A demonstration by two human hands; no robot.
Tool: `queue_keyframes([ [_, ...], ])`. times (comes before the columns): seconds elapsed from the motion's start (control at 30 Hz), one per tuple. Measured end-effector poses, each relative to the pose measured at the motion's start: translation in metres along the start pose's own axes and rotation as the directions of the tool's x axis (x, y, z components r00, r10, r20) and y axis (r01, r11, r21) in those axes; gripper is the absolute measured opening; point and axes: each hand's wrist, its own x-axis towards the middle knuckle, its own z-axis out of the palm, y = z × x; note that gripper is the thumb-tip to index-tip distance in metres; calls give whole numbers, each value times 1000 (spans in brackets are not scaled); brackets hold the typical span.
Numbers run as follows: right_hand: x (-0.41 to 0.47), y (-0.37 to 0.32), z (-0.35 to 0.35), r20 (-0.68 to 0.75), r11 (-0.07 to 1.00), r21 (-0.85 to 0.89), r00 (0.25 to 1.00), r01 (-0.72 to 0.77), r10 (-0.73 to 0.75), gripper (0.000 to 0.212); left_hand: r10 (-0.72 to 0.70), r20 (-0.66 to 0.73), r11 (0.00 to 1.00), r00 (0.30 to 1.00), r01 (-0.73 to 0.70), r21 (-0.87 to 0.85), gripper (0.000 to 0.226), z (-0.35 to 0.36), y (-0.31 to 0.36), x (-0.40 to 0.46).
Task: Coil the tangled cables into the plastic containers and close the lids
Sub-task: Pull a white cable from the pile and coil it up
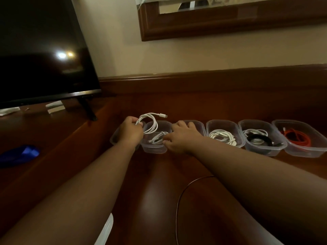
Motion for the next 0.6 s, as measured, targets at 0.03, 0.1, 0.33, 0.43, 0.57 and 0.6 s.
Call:
queue_keyframes([
  [0.03,3,-2,1,15,1000,-1,1000,-6,6,47,-3,-4,1000,1000,3,12,8,0,-2,1],
  [0.1,7,-4,4,19,1000,-12,1000,-23,23,48,-4,3,1000,1000,4,9,6,0,-4,3],
  [0.33,16,-6,8,42,995,-34,994,-98,99,54,10,41,1000,999,-10,-12,12,7,-15,18],
  [0.43,16,-5,8,33,995,-18,994,-103,103,56,26,60,1000,998,-26,-13,8,4,-2,4],
  [0.57,18,-6,6,17,995,-37,996,-90,90,55,47,53,999,997,-48,19,10,5,0,4],
  [0.6,18,-5,5,17,996,-41,997,-80,81,53,48,59,998,997,-50,26,10,4,0,4],
])
